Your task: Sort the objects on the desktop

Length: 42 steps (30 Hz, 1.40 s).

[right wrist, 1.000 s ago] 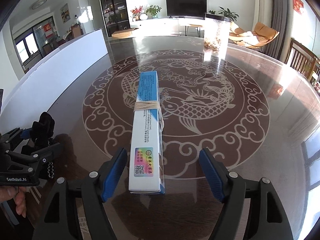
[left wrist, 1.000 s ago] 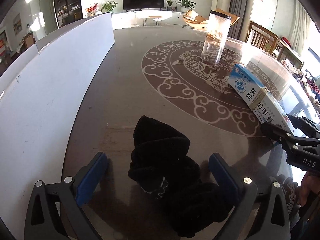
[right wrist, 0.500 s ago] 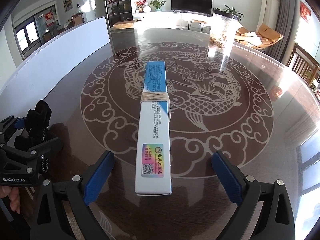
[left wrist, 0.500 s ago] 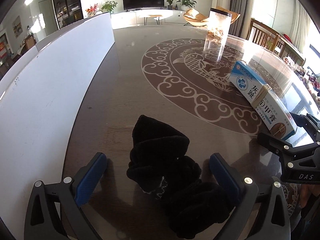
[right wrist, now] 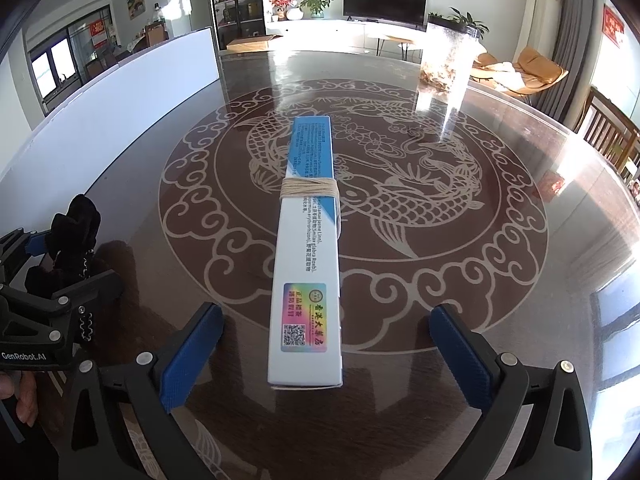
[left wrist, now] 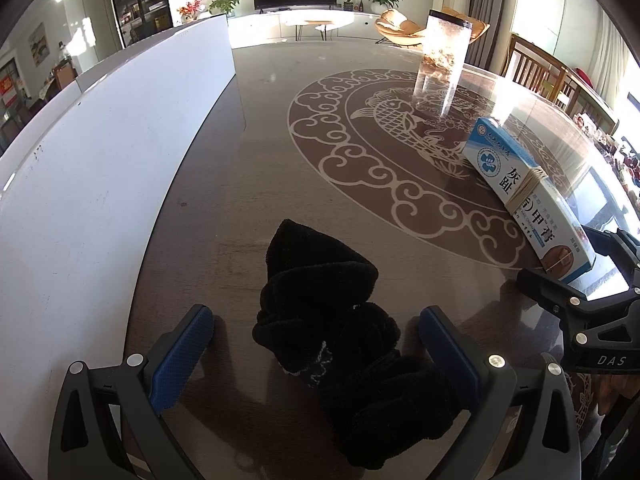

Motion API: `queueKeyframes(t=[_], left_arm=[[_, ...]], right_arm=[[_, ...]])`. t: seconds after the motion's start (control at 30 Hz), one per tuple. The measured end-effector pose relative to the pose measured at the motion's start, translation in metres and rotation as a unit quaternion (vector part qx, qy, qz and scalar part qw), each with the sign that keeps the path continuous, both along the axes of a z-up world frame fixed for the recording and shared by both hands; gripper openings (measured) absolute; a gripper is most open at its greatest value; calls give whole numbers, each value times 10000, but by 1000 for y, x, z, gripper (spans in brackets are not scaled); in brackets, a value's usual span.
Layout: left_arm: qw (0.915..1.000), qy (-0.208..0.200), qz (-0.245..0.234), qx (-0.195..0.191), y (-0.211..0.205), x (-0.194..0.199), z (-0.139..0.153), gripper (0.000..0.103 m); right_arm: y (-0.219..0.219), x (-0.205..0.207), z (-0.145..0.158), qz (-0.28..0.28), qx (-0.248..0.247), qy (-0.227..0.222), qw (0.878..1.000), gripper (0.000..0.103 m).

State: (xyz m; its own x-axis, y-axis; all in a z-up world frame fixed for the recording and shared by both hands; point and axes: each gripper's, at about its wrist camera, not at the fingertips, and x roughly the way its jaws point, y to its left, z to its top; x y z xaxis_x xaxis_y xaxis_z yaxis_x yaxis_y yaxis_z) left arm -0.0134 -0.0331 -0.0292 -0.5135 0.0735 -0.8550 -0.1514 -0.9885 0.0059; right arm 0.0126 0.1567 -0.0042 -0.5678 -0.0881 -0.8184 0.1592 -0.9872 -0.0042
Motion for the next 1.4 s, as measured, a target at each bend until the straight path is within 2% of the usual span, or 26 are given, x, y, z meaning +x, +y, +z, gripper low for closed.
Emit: queueKeyframes(t=[0.03,0.13,0.23,0.3,0.4,0.43,0.47,0.5,0.57,0.7,0.93,1.03,1.13,1.23,1.33,1.4], left_arm=[[9999,-97,-40,-20,1,0,1,103],[9997,-181,-145,-35,3,-1,1,103],[9995,-172,-242,67,3,-2,2,103],[9993,-167,-296,129,5,-4,3,103],[9993,-24,-378,-45,9,-5,6,103],[9991,65,-396,-104,9,-4,8,99],[9990,131,-416,-76,8,-4,10,72],[9989,110,-444,42,5,-4,11,44],[9987,157,-436,213,0,-4,14,41],[9965,433,-464,541,-7,9,35,40],[9874,1123,-381,1049,-27,45,94,40],[9833,1385,-262,1148,-47,61,124,40],[9786,1727,12,1119,-81,69,160,40],[9743,1902,429,1125,-131,66,186,40],[9734,1898,948,860,-181,48,194,40],[9748,1698,1206,800,-211,30,189,40]], right_arm=[[0,-1,0,79,16,-52,10000,103],[1,-15,3,346,157,-572,9976,103],[-5,-26,20,620,371,-515,9961,103],[-13,-37,25,804,459,-652,9936,103],[-24,-51,22,944,646,-870,9896,100],[-26,-53,21,970,723,-849,9890,96],[-27,-55,19,986,761,-850,9886,75],[-27,-57,17,996,716,-900,9884,39],[-21,-59,16,904,424,-976,9902,27],[-11,-47,29,790,320,-747,9936,27],[-4,-15,79,909,102,-189,9956,27],[-12,-6,99,1016,15,-26,9948,27],[-30,-4,122,1214,-169,143,9924,27],[-63,-9,149,1517,-459,325,9868,27],[-112,-17,177,1958,-817,472,9761,27],[-150,-24,190,2264,-1038,509,9672,27]])
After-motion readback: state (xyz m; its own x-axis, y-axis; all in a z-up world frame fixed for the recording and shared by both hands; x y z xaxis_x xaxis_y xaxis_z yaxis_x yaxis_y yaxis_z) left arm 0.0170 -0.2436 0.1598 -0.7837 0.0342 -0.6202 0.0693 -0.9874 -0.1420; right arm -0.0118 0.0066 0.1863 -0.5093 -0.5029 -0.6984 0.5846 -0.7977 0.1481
